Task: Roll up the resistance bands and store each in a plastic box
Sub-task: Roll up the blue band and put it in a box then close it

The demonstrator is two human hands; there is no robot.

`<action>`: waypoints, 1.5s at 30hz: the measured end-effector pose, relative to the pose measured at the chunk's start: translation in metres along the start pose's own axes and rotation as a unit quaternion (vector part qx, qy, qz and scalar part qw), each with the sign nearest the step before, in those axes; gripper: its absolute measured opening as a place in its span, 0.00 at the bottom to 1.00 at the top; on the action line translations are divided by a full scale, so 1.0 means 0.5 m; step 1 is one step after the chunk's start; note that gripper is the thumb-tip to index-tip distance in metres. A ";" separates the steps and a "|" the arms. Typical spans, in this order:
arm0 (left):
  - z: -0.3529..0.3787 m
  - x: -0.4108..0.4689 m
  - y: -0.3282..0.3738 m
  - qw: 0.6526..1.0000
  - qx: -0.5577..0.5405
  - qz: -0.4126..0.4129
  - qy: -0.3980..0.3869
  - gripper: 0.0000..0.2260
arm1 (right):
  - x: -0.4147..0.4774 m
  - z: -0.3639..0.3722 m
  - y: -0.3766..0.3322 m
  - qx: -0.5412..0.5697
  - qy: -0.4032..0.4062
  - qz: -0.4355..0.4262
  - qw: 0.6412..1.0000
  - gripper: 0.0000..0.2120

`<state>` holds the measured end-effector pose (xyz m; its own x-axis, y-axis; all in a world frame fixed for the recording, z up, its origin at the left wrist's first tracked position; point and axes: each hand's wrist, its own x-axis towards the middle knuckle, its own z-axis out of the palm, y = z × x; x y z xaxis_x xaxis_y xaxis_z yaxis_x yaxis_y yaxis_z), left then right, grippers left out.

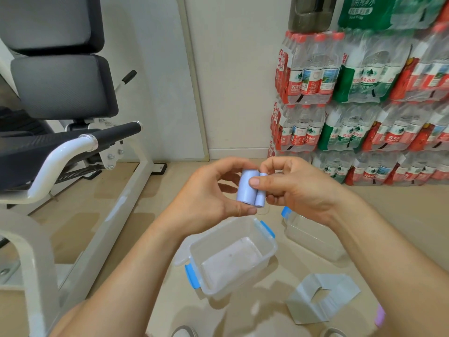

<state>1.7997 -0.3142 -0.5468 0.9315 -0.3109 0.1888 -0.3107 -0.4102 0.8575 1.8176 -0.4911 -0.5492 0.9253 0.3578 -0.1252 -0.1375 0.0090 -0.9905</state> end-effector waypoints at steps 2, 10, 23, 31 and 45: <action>-0.004 0.000 0.001 1.000 -0.012 -0.015 0.017 0.27 | -0.001 -0.006 -0.001 0.011 -0.028 0.007 1.000 0.10; -0.007 -0.002 -0.004 0.994 0.102 0.014 0.034 0.29 | 0.000 -0.009 -0.003 -0.051 0.007 0.026 0.998 0.18; 0.008 0.006 -0.026 0.939 0.315 0.125 0.065 0.24 | 0.005 0.040 0.020 -0.035 0.117 0.003 0.993 0.12; 0.034 0.010 -0.036 0.906 0.388 0.143 0.095 0.23 | 0.010 0.078 0.046 -0.032 0.200 -0.046 0.978 0.17; -0.010 0.006 -0.021 0.993 0.014 0.048 0.105 0.12 | -0.015 0.063 0.020 -0.356 0.146 -0.241 0.891 0.18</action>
<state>1.8069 -0.3064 -0.5528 0.9153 -0.1657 0.3671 -0.4024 -0.4126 0.8172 1.7982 -0.4641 -0.5563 0.8835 0.2127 0.4174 0.4626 -0.5369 -0.7055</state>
